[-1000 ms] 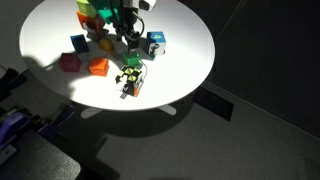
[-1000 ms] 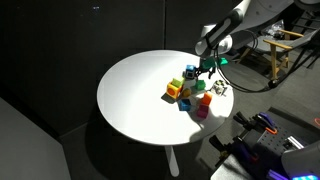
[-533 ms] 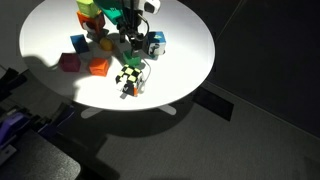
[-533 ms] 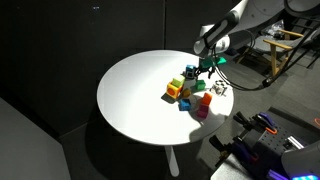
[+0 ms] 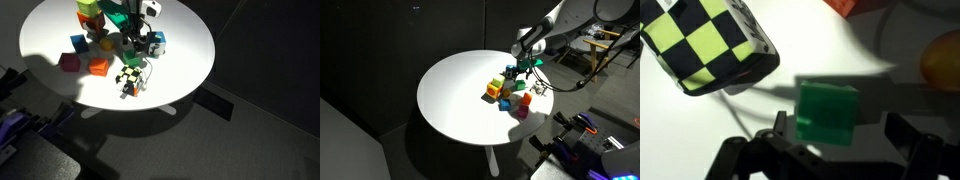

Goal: Put the green block on top of the stacked blocks.

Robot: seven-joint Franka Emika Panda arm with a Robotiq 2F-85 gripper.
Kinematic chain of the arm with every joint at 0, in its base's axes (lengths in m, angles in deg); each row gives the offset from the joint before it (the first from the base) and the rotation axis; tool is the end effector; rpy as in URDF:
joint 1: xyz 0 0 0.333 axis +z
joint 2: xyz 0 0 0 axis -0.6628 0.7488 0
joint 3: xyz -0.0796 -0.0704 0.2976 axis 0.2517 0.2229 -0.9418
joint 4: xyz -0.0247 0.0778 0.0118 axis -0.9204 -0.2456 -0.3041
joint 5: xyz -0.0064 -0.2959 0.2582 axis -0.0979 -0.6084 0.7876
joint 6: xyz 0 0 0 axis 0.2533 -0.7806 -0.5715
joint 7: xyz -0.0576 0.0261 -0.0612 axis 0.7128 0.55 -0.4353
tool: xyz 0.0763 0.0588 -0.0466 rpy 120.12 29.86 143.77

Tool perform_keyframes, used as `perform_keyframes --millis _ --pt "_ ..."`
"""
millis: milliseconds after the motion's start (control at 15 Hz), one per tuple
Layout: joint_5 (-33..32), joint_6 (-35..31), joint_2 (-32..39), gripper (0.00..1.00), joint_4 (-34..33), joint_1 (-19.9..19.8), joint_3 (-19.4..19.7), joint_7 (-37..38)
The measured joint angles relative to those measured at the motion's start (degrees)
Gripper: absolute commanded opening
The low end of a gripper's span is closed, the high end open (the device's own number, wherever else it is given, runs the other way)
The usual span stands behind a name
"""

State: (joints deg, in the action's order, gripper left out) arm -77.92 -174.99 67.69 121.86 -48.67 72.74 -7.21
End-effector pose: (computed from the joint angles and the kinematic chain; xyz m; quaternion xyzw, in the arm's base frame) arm 0.6280 -0.1622 0.1016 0.9695 -0.2260 -0.0922 0.0235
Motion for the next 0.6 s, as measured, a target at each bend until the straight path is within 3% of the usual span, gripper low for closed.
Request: perform_keyframes --millis 600 --pt "-0.3 -0.2 3.0 1.0 -3.4 0.0 0.0 -0.1"
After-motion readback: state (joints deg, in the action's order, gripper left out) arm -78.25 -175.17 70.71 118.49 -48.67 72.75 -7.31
